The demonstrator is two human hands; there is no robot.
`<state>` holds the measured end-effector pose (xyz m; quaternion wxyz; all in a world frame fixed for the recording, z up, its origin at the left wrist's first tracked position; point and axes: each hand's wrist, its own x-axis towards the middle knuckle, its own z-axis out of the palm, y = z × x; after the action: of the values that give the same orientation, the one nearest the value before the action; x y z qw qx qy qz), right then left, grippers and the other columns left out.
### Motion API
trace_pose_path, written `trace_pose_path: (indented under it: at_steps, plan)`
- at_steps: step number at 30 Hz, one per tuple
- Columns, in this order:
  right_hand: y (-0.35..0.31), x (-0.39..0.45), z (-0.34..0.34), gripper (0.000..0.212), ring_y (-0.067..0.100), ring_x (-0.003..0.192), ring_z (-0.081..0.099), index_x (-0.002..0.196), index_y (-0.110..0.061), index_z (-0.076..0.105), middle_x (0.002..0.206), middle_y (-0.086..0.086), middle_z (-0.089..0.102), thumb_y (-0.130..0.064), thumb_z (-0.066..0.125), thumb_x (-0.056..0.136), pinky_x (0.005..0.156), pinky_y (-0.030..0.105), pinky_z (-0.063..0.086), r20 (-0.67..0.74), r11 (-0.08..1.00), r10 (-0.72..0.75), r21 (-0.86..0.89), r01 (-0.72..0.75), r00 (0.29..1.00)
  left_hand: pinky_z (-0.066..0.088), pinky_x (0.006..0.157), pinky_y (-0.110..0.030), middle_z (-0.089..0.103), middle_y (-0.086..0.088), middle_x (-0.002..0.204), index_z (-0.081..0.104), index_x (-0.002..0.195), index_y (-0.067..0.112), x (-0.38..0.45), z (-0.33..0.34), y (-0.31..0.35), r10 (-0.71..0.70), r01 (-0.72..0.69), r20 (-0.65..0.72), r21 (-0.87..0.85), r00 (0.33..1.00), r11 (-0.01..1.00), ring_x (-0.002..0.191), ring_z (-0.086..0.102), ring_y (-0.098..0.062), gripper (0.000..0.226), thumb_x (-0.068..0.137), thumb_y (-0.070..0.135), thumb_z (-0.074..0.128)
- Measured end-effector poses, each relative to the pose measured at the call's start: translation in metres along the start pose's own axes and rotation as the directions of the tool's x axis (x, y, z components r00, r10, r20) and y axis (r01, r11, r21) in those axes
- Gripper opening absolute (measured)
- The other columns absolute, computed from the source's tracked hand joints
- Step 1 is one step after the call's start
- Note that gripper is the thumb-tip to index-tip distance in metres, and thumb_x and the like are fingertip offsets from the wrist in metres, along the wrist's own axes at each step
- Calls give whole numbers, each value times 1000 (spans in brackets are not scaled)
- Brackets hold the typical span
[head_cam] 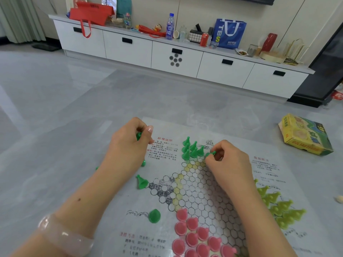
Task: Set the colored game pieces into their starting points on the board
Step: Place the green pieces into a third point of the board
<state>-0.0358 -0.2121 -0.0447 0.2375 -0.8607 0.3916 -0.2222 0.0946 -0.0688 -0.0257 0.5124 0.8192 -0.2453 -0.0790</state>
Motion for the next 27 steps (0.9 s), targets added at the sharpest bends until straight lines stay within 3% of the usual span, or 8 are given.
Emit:
trace_pose_path:
  at_steps: [15,19,21,24,27]
  plan:
    - [0,0,0,5,13,74,53,85,-16,60,81,-3,58,-15,59,80,58,20,40,13,994,-70,-83,71,997,38,44,-21,60,8,70,50,78,16,0,-1,0,25,-25,12,15,1000,1000,47,48,-16,22,94,29,43]
    - [2,0,1,6,8,71,51,88,-17,60,82,-4,57,-18,58,82,57,14,37,8,993,-84,-81,84,996,37,37,-11,58,8,68,51,81,14,0,-2,0,20,-20,23,18,1000,1000,47,47,-15,22,94,30,42]
    - [2,1,0,12,6,72,50,95,-20,56,87,-5,55,-22,57,83,56,17,36,8,996,-72,-52,72,997,42,43,-19,60,3,69,51,81,15,-2,-2,1,24,-25,30,22,999,999,50,48,-16,22,94,31,43]
    - [-4,0,-2,23,14,79,52,107,-21,51,96,-2,53,-25,54,85,67,27,40,-114,998,-18,65,25,993,43,52,-27,65,-1,77,49,81,19,-5,1,1,85,-90,77,74,993,993,54,49,-17,19,93,32,43]
    - [-13,-4,-6,11,13,71,51,97,-21,53,86,-2,54,-18,51,87,65,27,44,-343,960,-136,185,209,929,41,46,-20,65,8,71,48,79,21,-10,5,5,135,-147,202,46,970,988,50,47,-12,18,93,31,43]
